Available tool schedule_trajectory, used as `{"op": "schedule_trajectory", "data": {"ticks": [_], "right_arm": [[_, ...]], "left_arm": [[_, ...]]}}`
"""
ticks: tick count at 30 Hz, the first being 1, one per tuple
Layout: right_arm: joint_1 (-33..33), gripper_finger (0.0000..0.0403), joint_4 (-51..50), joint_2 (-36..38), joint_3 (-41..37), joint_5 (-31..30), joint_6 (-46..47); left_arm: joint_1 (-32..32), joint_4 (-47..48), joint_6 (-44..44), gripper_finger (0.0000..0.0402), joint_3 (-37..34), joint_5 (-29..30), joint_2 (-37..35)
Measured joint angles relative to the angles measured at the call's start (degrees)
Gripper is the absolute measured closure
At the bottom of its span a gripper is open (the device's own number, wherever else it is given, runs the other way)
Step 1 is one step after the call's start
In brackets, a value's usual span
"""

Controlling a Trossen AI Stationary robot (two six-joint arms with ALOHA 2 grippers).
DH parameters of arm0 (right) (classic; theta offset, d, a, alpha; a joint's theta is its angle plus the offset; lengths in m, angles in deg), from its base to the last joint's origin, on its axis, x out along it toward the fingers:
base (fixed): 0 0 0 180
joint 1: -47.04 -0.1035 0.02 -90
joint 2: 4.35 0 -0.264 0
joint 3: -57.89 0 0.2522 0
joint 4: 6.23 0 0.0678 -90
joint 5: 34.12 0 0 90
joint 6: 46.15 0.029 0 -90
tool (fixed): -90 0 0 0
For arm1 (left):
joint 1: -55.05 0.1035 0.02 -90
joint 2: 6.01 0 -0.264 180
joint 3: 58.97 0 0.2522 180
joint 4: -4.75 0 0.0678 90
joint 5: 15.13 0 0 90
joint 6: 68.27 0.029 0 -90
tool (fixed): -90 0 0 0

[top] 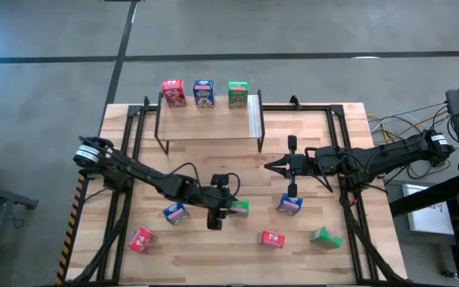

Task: Stack cereal on shelf
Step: Put the left green cereal box on the shelf aligned with the green cereal box

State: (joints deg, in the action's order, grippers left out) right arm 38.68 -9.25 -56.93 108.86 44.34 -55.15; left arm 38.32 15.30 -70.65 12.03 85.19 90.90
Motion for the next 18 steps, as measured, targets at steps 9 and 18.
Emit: {"op": "schedule_trajectory", "data": {"ticks": [9,18], "right_arm": [[0.0,0.0394,-0.17,0.0,0.0,-0.01,0.0],[0.03,0.0394,-0.24,0.0,0.0,-0.03,0.35]], "left_arm": [[2.66,1.92,9.59,0.0233,0.0,-0.15,-9.94],[16.09,5.56,16.47,0.0233,0.0,-4.44,-22.71]]}}
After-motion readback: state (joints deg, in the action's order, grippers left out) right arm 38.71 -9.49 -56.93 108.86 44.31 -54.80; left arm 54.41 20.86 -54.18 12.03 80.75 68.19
